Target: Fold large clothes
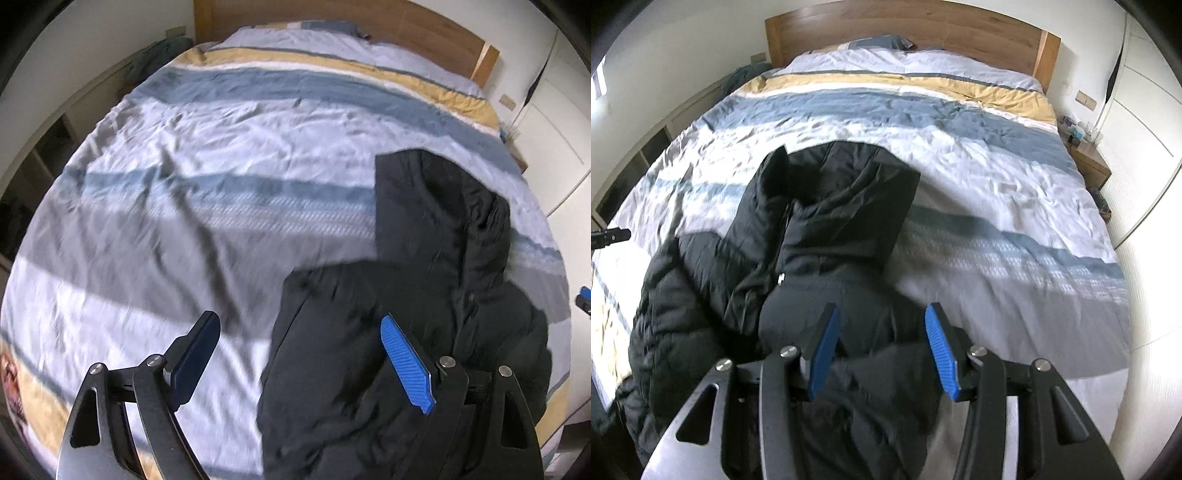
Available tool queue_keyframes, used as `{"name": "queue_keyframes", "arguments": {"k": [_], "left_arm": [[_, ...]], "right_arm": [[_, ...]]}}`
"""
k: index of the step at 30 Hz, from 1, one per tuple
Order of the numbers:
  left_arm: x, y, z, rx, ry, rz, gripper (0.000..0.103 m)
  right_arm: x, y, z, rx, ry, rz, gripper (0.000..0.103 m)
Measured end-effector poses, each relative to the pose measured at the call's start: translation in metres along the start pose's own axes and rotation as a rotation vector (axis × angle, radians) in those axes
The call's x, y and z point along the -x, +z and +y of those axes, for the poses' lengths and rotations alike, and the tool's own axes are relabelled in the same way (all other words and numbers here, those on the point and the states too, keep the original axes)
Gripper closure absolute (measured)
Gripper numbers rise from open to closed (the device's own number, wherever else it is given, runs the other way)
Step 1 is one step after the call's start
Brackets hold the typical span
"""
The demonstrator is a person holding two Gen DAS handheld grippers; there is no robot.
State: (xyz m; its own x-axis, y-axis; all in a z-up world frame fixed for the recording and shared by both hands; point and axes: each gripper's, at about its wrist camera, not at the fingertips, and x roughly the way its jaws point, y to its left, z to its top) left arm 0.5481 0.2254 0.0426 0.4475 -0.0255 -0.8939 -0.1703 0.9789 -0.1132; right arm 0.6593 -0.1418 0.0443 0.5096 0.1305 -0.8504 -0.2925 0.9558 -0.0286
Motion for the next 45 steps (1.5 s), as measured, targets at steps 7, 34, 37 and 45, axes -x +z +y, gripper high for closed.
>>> {"name": "queue_keyframes", "arguments": {"k": [7, 34, 37, 45], "left_arm": [[-0.046, 0.045, -0.015, 0.018, -0.108, -0.017, 0.013], [-0.229, 0.139, -0.063, 0.220, -0.434, 0.020, 0.013], [-0.236, 0.140, -0.067, 0.232, -0.431, 0.026, 0.013], [-0.254, 0.132, -0.091, 0.227, -0.424, 0.106, 0.075]], "right_arm": [[-0.047, 0.041, -0.018, -0.088, 0.057, -0.035, 0.044], [-0.247, 0.113, -0.061, -0.439, 0.295, -0.070, 0.044], [-0.255, 0.112, -0.064, -0.463, 0.298, -0.067, 0.044], [-0.269, 0.112, -0.064, -0.461, 0.267, -0.038, 0.066]]}}
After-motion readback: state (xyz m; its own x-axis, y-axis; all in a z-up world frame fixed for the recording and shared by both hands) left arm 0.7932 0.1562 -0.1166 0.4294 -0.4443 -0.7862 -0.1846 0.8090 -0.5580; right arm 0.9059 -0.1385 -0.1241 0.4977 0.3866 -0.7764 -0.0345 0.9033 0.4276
